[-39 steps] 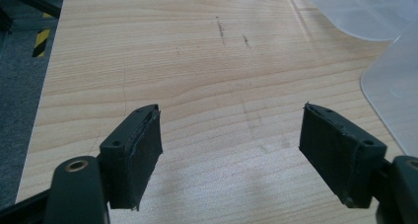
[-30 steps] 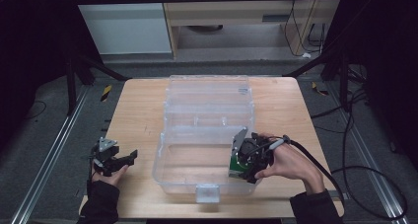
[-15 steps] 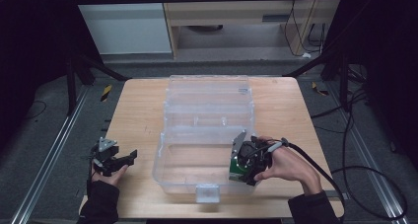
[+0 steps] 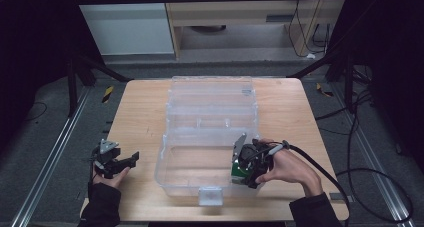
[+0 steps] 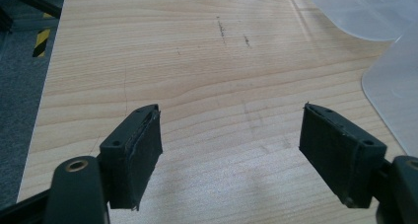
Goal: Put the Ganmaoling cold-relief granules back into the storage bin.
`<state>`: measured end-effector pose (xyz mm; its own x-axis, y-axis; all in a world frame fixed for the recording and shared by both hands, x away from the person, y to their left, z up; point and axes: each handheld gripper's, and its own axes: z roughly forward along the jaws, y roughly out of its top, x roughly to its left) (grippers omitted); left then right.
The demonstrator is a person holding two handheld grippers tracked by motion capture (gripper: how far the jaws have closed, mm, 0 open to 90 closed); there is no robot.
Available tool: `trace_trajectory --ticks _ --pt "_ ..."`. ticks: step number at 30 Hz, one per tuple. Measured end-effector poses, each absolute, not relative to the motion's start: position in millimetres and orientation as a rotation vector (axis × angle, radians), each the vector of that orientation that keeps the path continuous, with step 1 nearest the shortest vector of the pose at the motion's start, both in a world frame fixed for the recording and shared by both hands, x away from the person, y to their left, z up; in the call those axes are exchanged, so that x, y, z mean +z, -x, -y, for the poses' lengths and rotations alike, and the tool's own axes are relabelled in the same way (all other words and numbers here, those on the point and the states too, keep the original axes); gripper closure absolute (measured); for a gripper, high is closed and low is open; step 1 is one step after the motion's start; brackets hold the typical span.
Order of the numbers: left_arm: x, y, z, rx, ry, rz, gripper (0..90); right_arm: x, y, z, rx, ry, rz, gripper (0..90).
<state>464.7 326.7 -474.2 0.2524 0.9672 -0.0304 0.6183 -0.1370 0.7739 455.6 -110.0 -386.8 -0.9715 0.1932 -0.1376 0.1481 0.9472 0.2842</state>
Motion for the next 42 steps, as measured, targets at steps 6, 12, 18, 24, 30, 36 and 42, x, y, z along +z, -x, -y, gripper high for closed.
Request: trace_trajectory --ticks 6,12,18,24,30,36,42 --pt "-474.4 -464.9 -326.9 0.649 -1.845 -1.446 23.4 -386.9 -456.5 109.7 0.396 -0.279 -2.951 14.2" --pt "-474.2 -464.7 -326.9 0.65 -1.844 -1.446 23.4 -386.9 -456.7 110.3 0.384 -0.281 -2.954 14.1" --pt "-474.2 -464.7 -327.0 0.65 -1.844 -1.446 23.5 -386.6 -457.1 110.8 0.377 -0.277 -2.955 13.7" --pt "-474.0 -464.7 -326.7 0.65 -1.844 -1.446 23.4 -372.8 -454.2 118.8 0.475 -0.333 -2.909 13.7" --pt "-473.9 -464.4 -326.3 0.651 -1.844 -1.446 23.4 -362.9 -450.1 127.2 0.537 -0.376 -2.852 13.0" --pt "-473.7 -464.2 -326.5 0.651 -1.843 -1.446 23.4 -347.1 -443.2 141.5 0.628 -0.45 -2.777 12.0" --pt "-473.7 -464.2 -326.4 0.652 -1.844 -1.446 23.4 -342.0 -435.8 168.7 0.78 -0.594 -2.625 7.8"
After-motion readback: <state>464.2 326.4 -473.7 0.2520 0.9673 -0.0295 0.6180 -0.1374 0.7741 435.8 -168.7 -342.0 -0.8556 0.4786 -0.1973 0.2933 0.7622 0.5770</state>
